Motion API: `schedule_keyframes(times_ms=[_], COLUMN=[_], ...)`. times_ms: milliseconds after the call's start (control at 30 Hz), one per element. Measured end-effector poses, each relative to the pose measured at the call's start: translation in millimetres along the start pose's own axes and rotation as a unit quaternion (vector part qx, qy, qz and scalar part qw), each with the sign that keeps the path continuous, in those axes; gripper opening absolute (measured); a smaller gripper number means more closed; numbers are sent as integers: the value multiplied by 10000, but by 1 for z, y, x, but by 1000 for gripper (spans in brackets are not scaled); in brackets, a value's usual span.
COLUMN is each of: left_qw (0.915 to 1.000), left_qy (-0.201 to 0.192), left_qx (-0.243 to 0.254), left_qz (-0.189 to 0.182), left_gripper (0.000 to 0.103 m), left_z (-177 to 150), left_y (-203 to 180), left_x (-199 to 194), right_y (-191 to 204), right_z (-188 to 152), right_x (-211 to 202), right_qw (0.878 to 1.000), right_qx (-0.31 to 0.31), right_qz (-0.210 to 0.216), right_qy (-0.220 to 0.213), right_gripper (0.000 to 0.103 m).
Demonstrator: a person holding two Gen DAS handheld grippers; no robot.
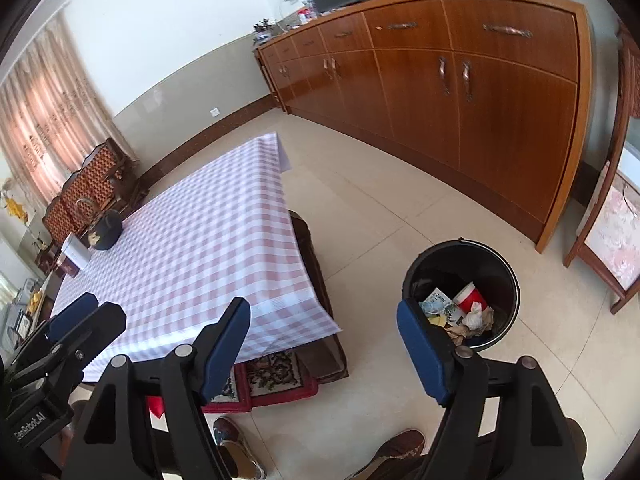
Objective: Collect trash
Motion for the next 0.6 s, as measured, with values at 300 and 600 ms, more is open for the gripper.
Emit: schedule_keyframes(times_ms=[300, 600], left_qw=[9977, 9942], left_qy=[-329, -362], left_qx=[-236, -514], left_qz=[538, 871], left_gripper=[99, 99], left_z=[-5, -12], left_y=[34, 54], left_x=[-35, -42], right_y=[84, 109], right_z=[-10, -13], right_x=[-63, -76], right_qw=[9954, 9907], right_qx=[-610, -924], right_qz=[126, -274], right_qy=[-734, -958], right_gripper=[90, 91])
Point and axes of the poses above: each gripper's, at about its wrist camera, not at the fingertips, and x roughly the way its jaws point, y to its left, z to its top, the point moved 3 cm from there along x, roughly the way its jaws point, and after that the axes turned 10 degrees about z, right-handed, at the moved point
